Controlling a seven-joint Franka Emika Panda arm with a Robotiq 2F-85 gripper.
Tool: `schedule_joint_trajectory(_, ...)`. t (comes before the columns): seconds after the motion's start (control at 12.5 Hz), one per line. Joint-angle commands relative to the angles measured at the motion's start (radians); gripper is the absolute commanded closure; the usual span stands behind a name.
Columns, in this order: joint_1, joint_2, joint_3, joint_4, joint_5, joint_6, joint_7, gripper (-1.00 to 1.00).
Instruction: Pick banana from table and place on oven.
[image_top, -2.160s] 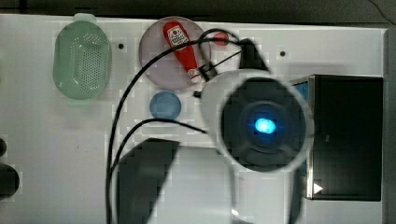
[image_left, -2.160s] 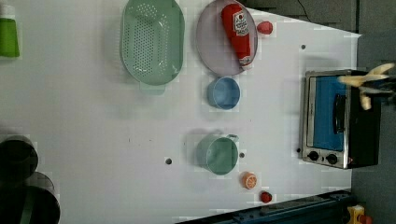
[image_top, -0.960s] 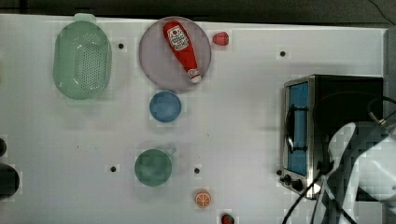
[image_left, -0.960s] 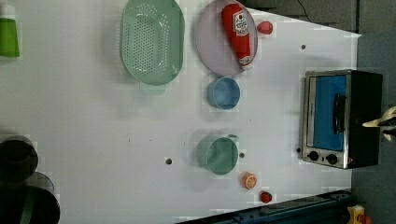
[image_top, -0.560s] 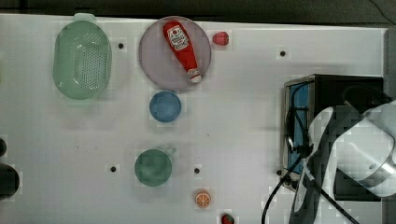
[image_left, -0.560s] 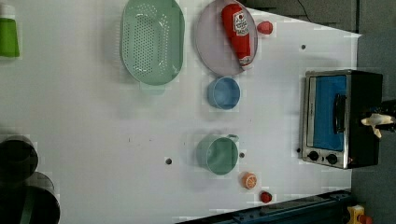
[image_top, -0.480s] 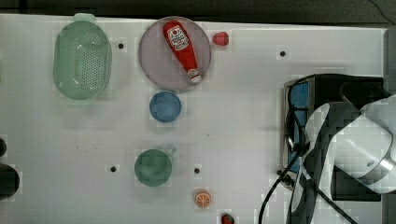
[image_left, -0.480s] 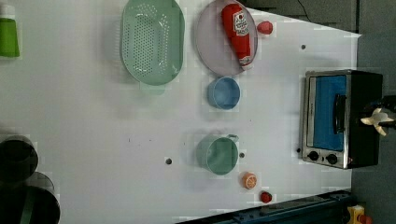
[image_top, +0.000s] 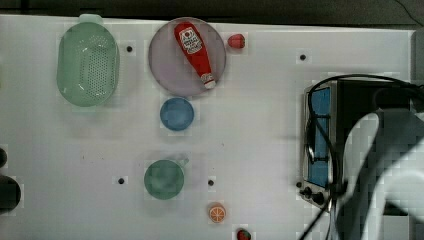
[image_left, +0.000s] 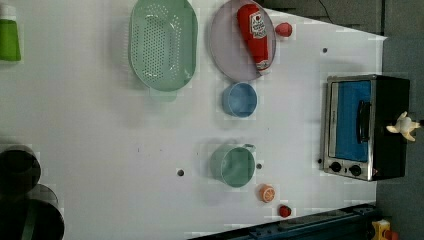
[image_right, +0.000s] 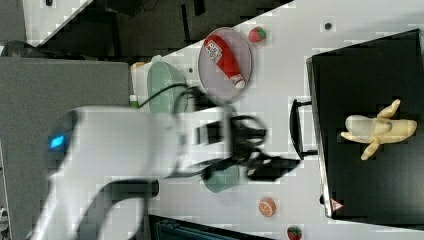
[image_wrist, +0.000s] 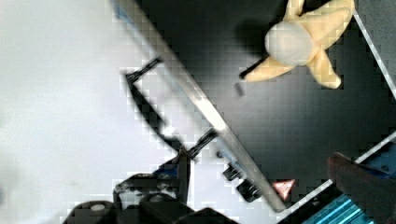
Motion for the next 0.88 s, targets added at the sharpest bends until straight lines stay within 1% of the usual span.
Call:
schedule_joint_trajectory(0.08,0.054,-0.114,0.123,0.051,0.017,-0.082,0.233,-1.0)
schedule_joint_trajectory(0.24,0.068,-0.144,0.232,0.044,0.007,-0.094,0.456,-1.0)
schedule_joint_trajectory(0.4,0.071,-0.16,0.343,0.035,0.007,-0.094,0.668,-1.0)
schedule_joint_trajectory(0.56,0.071,-0.16,0.425,0.01,0.007,-0.094,0.879,-1.0)
schedule_joint_trajectory(0.64,0.071,-0.164,0.451,-0.006,0.012,-0.094,0.92,-1.0)
schedule_joint_trajectory(0.72,0.071,-0.174,0.465,-0.019,0.021,-0.095,0.92,-1.0)
schedule_joint_trajectory(0.88,0.071,-0.21,0.468,-0.044,0.022,-0.095,0.918,-1.0)
